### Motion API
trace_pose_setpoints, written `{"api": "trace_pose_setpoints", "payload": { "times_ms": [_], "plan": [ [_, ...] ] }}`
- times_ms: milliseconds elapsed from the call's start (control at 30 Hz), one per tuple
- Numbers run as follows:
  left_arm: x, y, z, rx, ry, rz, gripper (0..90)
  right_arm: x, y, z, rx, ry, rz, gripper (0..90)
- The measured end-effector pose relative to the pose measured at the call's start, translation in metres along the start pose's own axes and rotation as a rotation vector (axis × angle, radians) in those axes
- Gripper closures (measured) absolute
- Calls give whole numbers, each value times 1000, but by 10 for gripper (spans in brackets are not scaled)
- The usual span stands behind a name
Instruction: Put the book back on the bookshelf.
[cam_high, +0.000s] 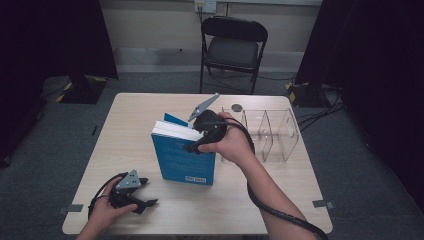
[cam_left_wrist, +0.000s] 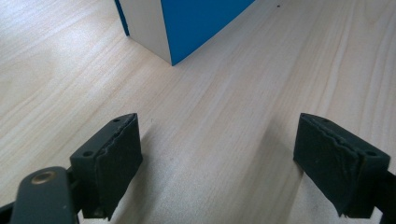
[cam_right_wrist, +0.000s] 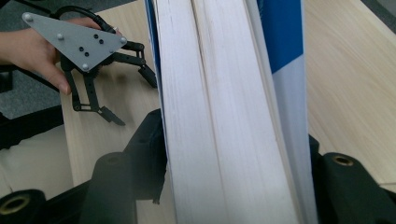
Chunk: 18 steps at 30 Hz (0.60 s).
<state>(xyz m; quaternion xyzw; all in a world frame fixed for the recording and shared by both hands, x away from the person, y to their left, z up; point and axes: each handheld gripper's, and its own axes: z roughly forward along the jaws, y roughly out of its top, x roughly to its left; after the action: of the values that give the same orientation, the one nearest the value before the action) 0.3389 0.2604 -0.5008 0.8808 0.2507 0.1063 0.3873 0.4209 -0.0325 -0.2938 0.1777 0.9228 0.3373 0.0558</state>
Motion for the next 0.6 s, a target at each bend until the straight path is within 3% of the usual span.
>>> {"api": "trace_pose_setpoints", "payload": {
  "times_ms": [133, 600],
  "plan": [
    [0, 0, 0, 0, 2, 0, 145, -1, -2, 1, -5, 12, 11, 471],
    [0, 0, 0, 0, -1, -2, 145, -3, -8, 1, -19, 20, 47, 430]
  ]
}}
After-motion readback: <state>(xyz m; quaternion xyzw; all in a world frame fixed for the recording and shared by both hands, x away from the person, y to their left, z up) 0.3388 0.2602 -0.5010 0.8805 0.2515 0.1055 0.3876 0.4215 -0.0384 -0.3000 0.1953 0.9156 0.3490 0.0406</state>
